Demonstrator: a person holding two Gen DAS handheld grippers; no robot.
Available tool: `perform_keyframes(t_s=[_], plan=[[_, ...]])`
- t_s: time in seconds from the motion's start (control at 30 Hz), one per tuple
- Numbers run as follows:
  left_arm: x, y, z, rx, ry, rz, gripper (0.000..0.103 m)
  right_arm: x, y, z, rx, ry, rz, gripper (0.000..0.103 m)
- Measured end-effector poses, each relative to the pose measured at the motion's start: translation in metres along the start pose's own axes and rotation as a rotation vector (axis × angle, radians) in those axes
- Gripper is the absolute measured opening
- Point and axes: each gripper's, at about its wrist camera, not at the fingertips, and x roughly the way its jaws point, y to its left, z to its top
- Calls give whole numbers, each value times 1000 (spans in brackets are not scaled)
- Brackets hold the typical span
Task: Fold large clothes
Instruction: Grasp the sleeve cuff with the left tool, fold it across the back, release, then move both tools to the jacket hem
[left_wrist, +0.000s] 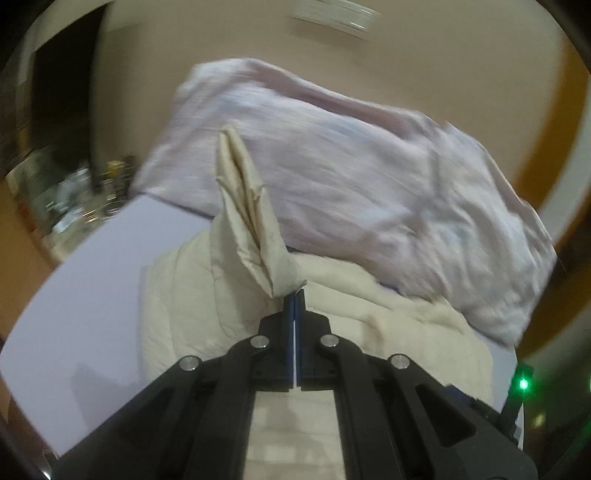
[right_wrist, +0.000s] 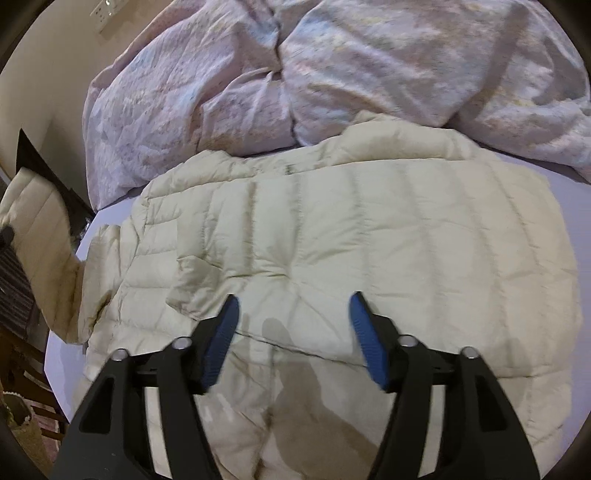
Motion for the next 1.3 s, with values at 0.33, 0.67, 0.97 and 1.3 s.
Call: perform_keyframes(t_s=[0.33, 0.67, 0.97, 1.3], plan=[[55, -141, -64, 220, 172, -189, 0, -35, -57, -13, 36, -67, -104, 66], [93, -218, -121, 345, 312, -247, 0, -58, -110, -28, 78, -108, -201, 66], [86, -221, -135, 384, 324, -269, 59, -67, -125, -33, 98, -125, -193, 66], [76, -149, -111, 324, 286, -132, 62, -65, -69, -16, 6, -158, -71, 57]])
